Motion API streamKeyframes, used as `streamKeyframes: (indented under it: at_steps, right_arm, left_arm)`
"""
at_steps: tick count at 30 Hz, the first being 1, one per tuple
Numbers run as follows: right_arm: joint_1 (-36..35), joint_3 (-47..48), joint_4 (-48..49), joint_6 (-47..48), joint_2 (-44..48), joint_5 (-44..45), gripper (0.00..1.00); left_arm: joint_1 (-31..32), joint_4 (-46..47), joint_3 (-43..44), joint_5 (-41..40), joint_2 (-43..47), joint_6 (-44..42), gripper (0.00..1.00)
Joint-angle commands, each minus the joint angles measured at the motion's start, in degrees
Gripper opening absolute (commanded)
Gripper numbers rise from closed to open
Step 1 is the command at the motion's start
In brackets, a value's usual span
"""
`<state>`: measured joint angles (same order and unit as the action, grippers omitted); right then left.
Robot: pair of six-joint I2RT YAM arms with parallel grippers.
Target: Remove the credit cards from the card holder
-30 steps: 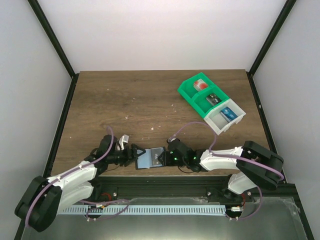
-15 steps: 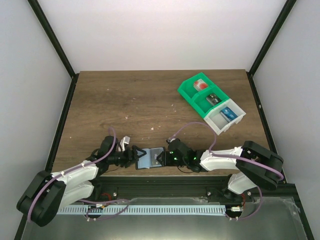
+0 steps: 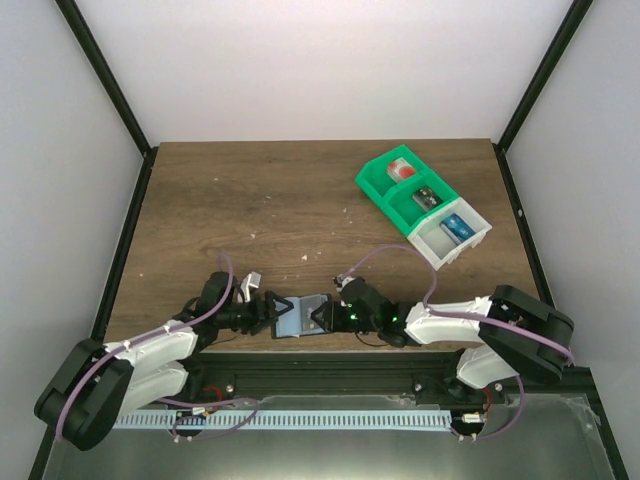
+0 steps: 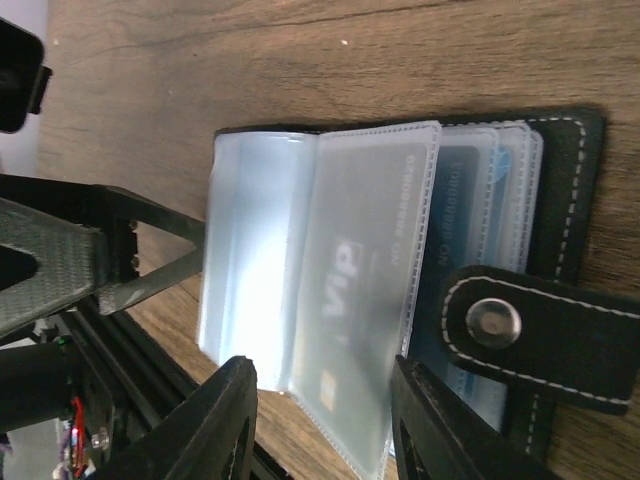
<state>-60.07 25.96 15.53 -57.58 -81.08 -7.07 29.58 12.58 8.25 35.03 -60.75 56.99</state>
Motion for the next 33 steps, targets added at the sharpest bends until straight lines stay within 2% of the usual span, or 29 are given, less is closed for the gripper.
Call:
streamKeyframes:
  at_steps: [1,13,18,23,27,33]
  right_arm:
    - [0.0,-0.6,3.2,-0.9,1.9,-0.6,0.39]
    - [0.1,-2.1,8.3,-1.0,3.3,-3.4,0.39]
    - [0.2,-1.1,10.0,0.0,2.8,-5.3,0.40]
    - [0.2,0.1,12.4,-1.6,0.8,-8.9,0.40]
    - [0.3,1.7,12.7,-1.9,-1.1,-10.8,0.40]
    - [0.2,2.6,15.6,-2.5,-4.3,-13.0,0.40]
  left_arm:
    - [0.6,-2.4,-0.2,-0.7,-0.6,-0.2,0.83]
    - [1.2,-3.6,0.3,-1.0,1.2,0.3,0.76]
    - [1.9,-2.9,-0.1,-1.5,1.2,0.7,0.65]
    - [2.0,-2.1,-0.7,-1.6,0.8,1.3,0.59]
    - [2.0,-3.0,-0.5,-1.8,1.8,1.6,0.47]
    - [2.0,-9.3,1.4,-5.9,5.1,0.3,0.47]
